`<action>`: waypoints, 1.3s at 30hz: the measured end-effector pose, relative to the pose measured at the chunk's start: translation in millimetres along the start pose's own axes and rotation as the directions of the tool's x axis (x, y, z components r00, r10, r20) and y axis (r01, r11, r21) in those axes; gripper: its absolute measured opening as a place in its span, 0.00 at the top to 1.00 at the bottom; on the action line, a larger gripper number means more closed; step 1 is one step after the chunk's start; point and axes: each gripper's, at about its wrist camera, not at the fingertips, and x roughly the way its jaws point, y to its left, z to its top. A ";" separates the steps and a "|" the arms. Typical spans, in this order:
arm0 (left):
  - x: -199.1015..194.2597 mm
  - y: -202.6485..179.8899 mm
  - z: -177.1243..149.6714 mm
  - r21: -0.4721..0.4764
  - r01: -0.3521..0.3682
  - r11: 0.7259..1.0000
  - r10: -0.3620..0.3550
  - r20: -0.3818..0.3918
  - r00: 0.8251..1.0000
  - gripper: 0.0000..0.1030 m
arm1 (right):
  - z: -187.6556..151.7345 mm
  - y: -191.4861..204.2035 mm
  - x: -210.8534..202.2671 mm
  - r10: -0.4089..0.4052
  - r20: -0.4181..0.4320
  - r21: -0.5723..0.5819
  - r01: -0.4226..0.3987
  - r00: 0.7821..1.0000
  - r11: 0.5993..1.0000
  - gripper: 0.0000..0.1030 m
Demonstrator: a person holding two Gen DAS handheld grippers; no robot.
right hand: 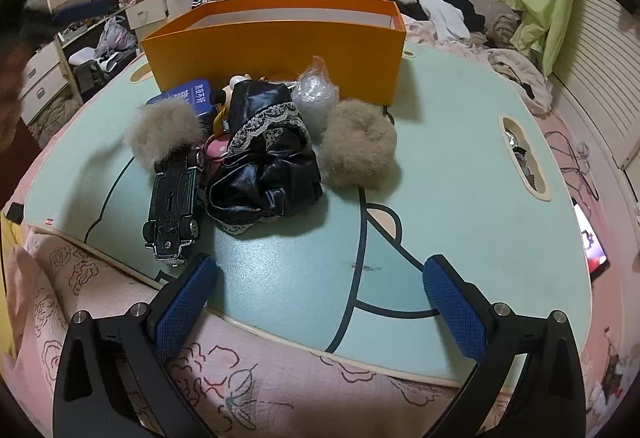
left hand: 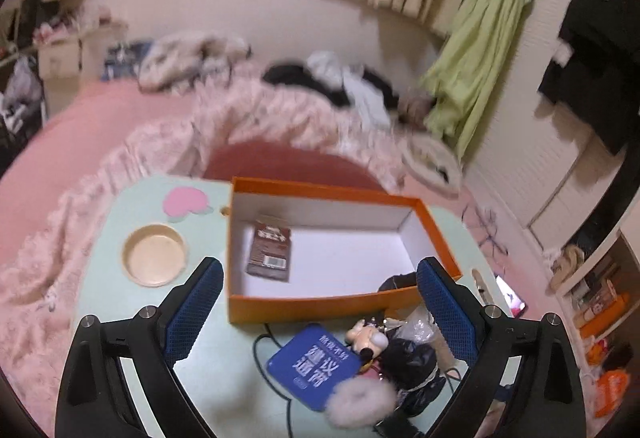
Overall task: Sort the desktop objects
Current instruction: 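Reach into the box and grasp the brown card box with left gripper, then lift the brown card box out and lay it in front of the tin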
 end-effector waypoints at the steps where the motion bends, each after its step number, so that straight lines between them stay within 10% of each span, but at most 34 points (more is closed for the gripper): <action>1: 10.8 -4.0 7.3 0.017 0.020 1.000 -0.020 -0.038 0.999 0.05 | -0.3 0.5 -0.1 0.000 0.000 0.000 0.000 1.000 1.000 0.00; 5: 44.8 -22.0 22.6 0.109 -0.001 0.994 0.016 -0.135 0.991 0.10 | -1.2 0.0 -1.0 0.002 0.002 -0.002 -0.002 1.000 1.000 0.00; 8: 76.3 -27.6 31.1 0.164 -0.021 0.986 0.063 -0.255 0.965 0.53 | -0.8 -1.1 -1.9 0.004 0.004 -0.003 -0.004 1.000 1.000 0.00; 13: 117.2 -14.0 39.9 0.200 -0.127 0.972 0.191 -0.346 0.918 0.79 | -0.3 -2.4 -1.9 0.006 0.006 -0.005 -0.006 1.000 1.000 0.00; 18: 135.7 -5.6 46.4 0.216 -0.233 0.948 0.301 -0.367 0.880 0.79 | -0.1 -2.3 -2.3 0.007 0.009 -0.007 -0.007 1.000 1.000 0.00; 23: 147.5 6.8 43.0 0.172 -0.287 0.942 0.334 -0.425 0.841 0.52 | -0.3 -2.1 -2.6 0.007 0.009 -0.007 -0.007 1.000 1.000 0.00; 28: 164.5 -12.6 29.2 0.340 -0.295 0.893 0.426 -0.424 0.799 0.50 | 0.0 -2.0 -2.4 0.007 0.010 -0.010 -0.007 1.000 1.000 0.00; 30: 165.4 -18.7 27.5 0.366 -0.302 0.880 0.442 -0.399 0.803 0.51 | -0.2 -2.1 -2.5 0.006 0.011 -0.011 -0.006 1.000 1.000 0.00; 35: 154.8 -14.0 33.0 0.239 -0.213 0.947 0.299 -0.422 0.856 0.60 | -0.3 -2.2 -2.7 0.006 0.011 -0.012 -0.006 1.000 1.000 0.00; 39: 167.3 -2.4 29.3 0.241 -0.285 0.928 0.367 -0.441 0.819 0.56 | -0.7 -2.8 -2.3 0.006 0.012 -0.012 -0.006 1.000 1.000 0.00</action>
